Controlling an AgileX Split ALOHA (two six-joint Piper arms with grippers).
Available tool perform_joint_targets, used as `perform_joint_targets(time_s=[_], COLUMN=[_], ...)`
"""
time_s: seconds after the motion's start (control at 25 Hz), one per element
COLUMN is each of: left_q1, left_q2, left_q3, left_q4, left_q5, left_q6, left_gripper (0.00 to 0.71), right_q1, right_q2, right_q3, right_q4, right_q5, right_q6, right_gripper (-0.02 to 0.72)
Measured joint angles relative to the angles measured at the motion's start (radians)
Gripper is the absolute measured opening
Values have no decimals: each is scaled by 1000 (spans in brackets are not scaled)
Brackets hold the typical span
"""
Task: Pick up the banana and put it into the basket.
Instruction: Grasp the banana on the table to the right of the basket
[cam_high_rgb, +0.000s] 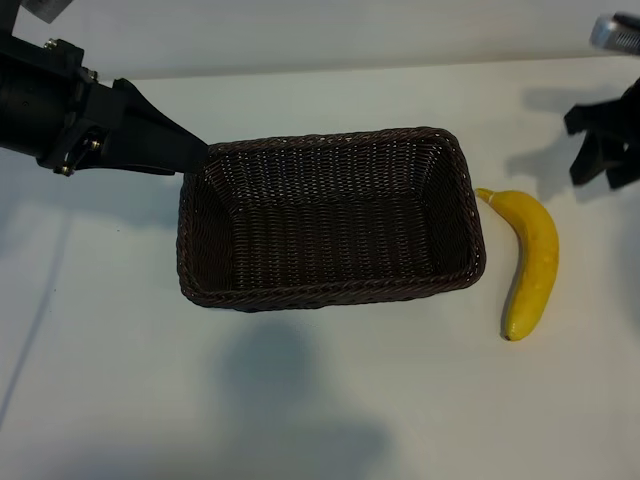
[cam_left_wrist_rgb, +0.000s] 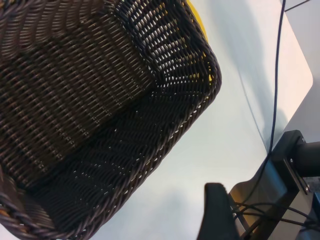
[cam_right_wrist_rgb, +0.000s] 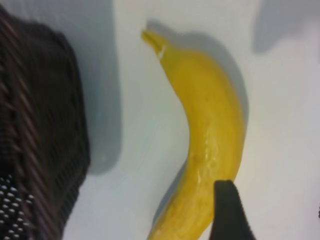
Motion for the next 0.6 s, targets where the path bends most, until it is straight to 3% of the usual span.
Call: perform_joint_targets(time_s=[0.6], left_q1=[0], left_q2=[0], left_q3=[0], left_q4=[0], left_q5=[0], left_q6=[1], left_gripper=[516], right_q1=[112], right_q2=[28], right_q3=[76], right_q4=[2], right_q5=[-45], right_q6=[17], right_gripper=[436])
